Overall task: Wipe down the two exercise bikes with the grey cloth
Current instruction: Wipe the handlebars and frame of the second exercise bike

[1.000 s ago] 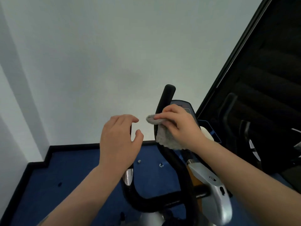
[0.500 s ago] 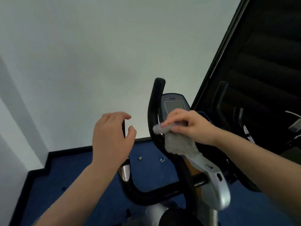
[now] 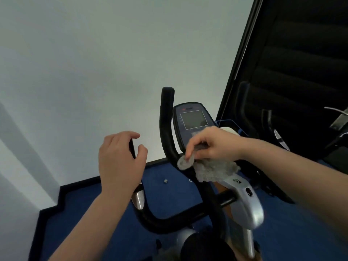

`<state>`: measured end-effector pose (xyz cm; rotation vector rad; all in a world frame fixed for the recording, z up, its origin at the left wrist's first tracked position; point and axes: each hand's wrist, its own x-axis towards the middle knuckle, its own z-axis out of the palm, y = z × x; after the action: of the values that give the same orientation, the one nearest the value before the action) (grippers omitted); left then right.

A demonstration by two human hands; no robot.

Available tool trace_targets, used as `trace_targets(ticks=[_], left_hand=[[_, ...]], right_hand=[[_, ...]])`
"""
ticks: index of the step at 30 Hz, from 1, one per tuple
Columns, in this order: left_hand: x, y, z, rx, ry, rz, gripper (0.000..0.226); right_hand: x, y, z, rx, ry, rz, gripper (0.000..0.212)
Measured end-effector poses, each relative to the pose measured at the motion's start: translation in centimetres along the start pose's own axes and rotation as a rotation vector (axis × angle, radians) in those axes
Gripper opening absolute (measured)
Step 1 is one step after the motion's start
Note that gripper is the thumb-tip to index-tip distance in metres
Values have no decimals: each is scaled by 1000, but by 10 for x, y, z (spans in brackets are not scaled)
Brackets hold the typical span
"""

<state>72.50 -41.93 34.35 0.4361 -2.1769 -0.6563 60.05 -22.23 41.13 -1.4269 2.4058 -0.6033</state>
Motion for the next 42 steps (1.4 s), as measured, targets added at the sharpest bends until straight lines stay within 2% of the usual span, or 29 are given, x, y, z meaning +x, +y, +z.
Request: trace_targets(ticks=[3,5,7,11,13,17,20,24,28,32,36,42], left_hand=[[0,1,-1,9,-6,4,23],[-1,1,-2,8,-15,1,24],[-3,1,-2,8,-28,-2,25],[-4,3,1,7,-49,-37,26],[-4,4,3,8,-63,-54,29],[-11,8,6,13,-116,-57,32],[-18,16,4,-65,-117,-90,33],[-49,40,1,-224,-123,-87,27],[-96,63,2,-366,-286,-189,21],[-123,72,6,-336,-393,-229,15],[-135,82,7,-202,-385,-124,17],[-141,80,7,-68,-373,-93,20]], right_hand=[[26,-10,13,-18,334,-88,16],[35,-14,37,-46,397,-89,18],[24,-7,48,-44,362,-119,20],[-11,16,24,-45,-13,-122,24],[-14,19,12,53,-80,-72,22],[7,14,28,251,242,-28,18],[1,15,55,368,337,10,21],[-19,24,53,305,289,-1,22],[-42,26,52,289,230,-7,20],[-79,26,68,259,286,46,22],[-120,19,95,223,310,64,25],[-172,9,135,388,373,96,33]])
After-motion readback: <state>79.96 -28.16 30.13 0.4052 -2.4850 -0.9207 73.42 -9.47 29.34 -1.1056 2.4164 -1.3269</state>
